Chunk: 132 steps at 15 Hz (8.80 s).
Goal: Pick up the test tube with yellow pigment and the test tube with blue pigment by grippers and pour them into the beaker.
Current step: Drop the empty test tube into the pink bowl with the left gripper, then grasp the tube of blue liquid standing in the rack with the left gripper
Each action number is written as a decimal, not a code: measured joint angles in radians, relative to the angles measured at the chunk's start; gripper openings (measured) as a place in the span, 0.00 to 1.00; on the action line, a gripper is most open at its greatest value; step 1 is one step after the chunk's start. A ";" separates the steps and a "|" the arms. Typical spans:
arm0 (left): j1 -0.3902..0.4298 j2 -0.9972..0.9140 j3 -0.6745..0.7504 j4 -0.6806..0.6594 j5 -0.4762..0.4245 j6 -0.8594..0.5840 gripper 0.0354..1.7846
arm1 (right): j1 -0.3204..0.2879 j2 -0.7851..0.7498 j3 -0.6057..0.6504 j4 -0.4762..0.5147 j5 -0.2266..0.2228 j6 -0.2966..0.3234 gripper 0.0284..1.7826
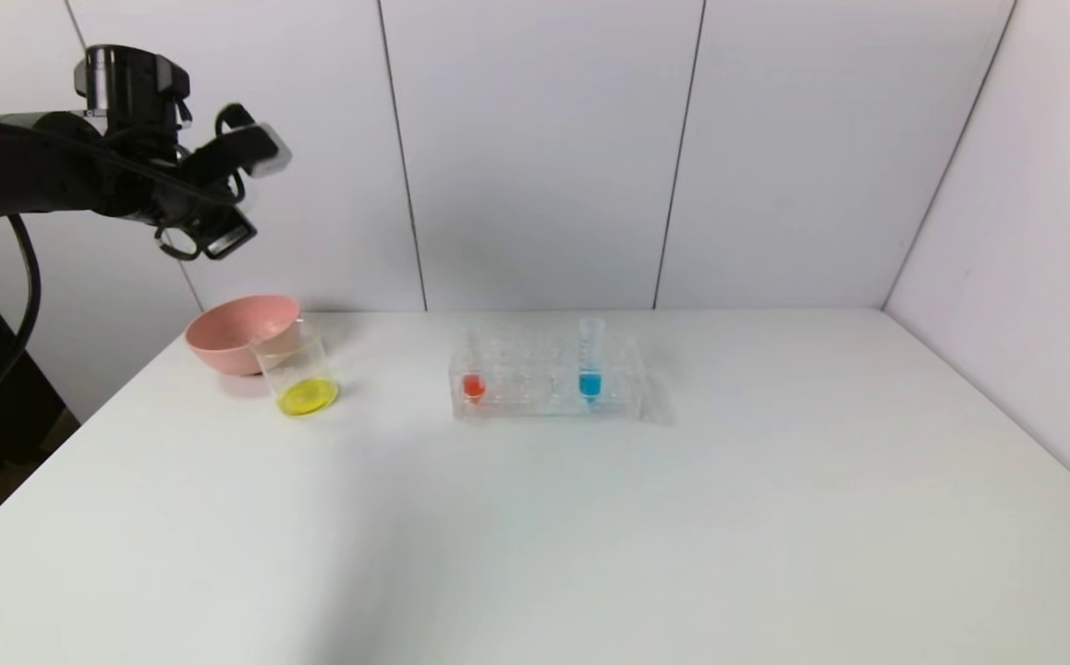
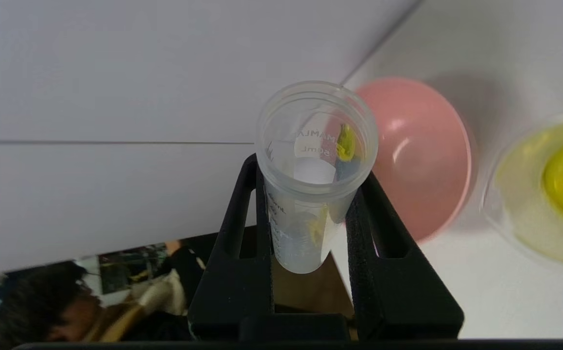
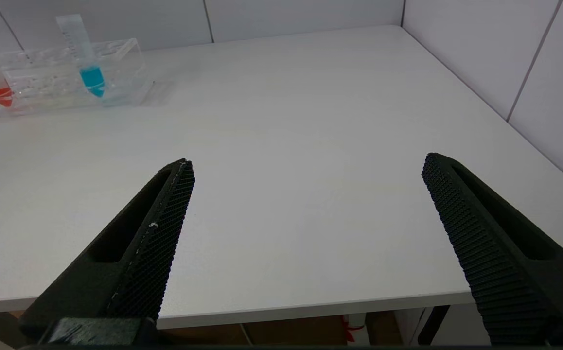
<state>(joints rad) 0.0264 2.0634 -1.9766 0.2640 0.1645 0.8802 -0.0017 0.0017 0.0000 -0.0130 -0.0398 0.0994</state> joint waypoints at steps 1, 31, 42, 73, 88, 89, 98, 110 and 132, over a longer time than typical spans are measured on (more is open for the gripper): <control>0.006 -0.001 0.002 -0.092 -0.004 -0.139 0.24 | 0.000 0.000 0.000 0.000 0.000 0.000 0.96; 0.112 0.171 0.285 -0.737 0.070 -0.837 0.24 | 0.000 0.000 0.000 0.000 0.000 0.000 0.96; 0.107 0.204 0.321 -0.737 0.052 -0.872 0.24 | 0.000 0.000 0.000 0.000 0.000 0.000 0.96; -0.067 -0.409 0.872 -0.804 0.181 -0.963 0.99 | 0.000 0.000 0.000 0.000 0.000 0.000 0.96; -0.577 -0.513 1.030 -0.786 0.197 -1.100 0.99 | 0.000 0.000 0.000 0.000 0.000 0.000 0.96; -0.613 -0.510 1.035 -0.789 0.206 -1.094 0.99 | 0.000 0.000 0.000 0.000 0.000 0.000 0.96; -0.764 -0.236 0.976 -0.959 0.294 -1.052 0.99 | 0.000 0.000 0.000 0.000 0.000 0.000 0.96; -0.791 0.122 0.726 -1.057 0.266 -1.042 0.99 | 0.000 0.000 0.000 0.000 0.000 0.000 0.96; -0.755 0.383 0.365 -0.952 0.268 -1.037 0.90 | 0.000 0.000 0.000 0.000 0.000 0.000 0.96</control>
<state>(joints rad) -0.7283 2.4462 -1.6119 -0.6883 0.4323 -0.1572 -0.0017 0.0017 0.0000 -0.0130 -0.0394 0.0989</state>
